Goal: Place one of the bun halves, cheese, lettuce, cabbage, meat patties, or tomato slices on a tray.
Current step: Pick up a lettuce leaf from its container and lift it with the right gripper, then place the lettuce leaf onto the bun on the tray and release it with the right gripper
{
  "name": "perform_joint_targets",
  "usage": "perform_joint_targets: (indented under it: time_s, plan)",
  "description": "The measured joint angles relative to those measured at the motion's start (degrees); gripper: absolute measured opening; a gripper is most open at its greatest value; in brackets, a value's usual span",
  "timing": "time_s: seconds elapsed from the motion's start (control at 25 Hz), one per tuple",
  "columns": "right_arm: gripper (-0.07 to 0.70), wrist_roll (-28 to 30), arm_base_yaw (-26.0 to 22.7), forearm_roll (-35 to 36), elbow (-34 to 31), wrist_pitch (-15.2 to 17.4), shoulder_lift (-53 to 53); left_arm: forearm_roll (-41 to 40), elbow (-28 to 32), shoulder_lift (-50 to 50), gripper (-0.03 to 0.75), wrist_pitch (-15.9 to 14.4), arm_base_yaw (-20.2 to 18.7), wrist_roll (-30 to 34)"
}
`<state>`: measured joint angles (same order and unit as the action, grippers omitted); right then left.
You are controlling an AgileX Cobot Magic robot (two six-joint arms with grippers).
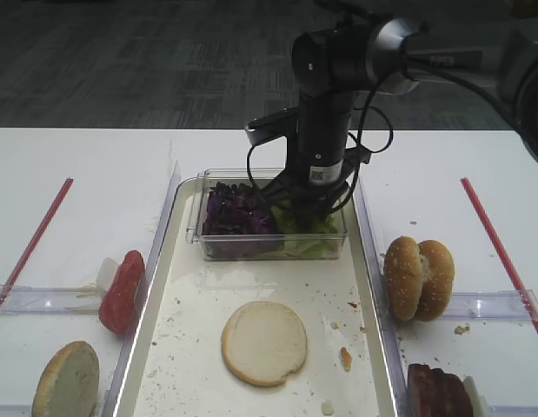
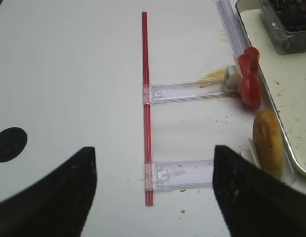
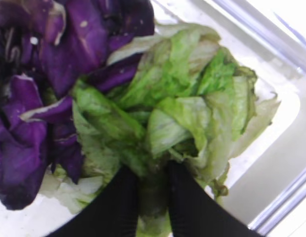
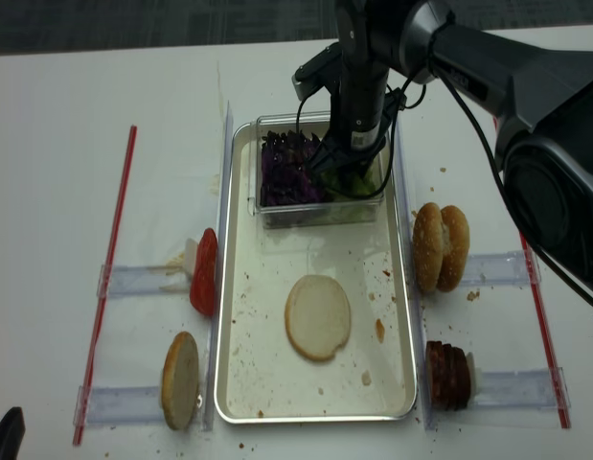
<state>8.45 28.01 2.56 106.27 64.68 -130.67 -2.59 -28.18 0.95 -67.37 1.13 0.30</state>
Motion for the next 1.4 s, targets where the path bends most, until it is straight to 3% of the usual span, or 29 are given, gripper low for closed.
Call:
perform_joint_targets:
  time_s: [0.12, 0.2, 0.48, 0.68, 0.88, 1.4]
  plan:
    - [0.085, 0.0, 0.0, -0.6, 0.0, 0.0, 0.0, 0.0, 0.0, 0.0, 0.491, 0.0, 0.0, 0.0]
    - [0.056, -0.1, 0.0, -0.6, 0.0, 0.0, 0.0, 0.0, 0.0, 0.0, 0.491, 0.0, 0.0, 0.0]
    - [0.055, -0.1, 0.0, -0.9, 1.1, 0.8, 0.3, 0.0, 0.0, 0.0, 0.491, 0.0, 0.0, 0.0]
    - [0.054, -0.1, 0.0, -0.9, 5.9, 4.5, 1.3, 0.0, 0.0, 0.0, 0.491, 0.0, 0.0, 0.0]
    - [0.054, -0.1, 0.0, -1.0, 10.8, 5.3, 1.4, 0.0, 0.0, 0.0, 0.491, 0.0, 0.0, 0.0]
    - [0.054, -1.4, 0.0, -1.0, 9.7, 6.1, 2.1, 0.0, 0.0, 0.0, 0.491, 0.0, 0.0, 0.0]
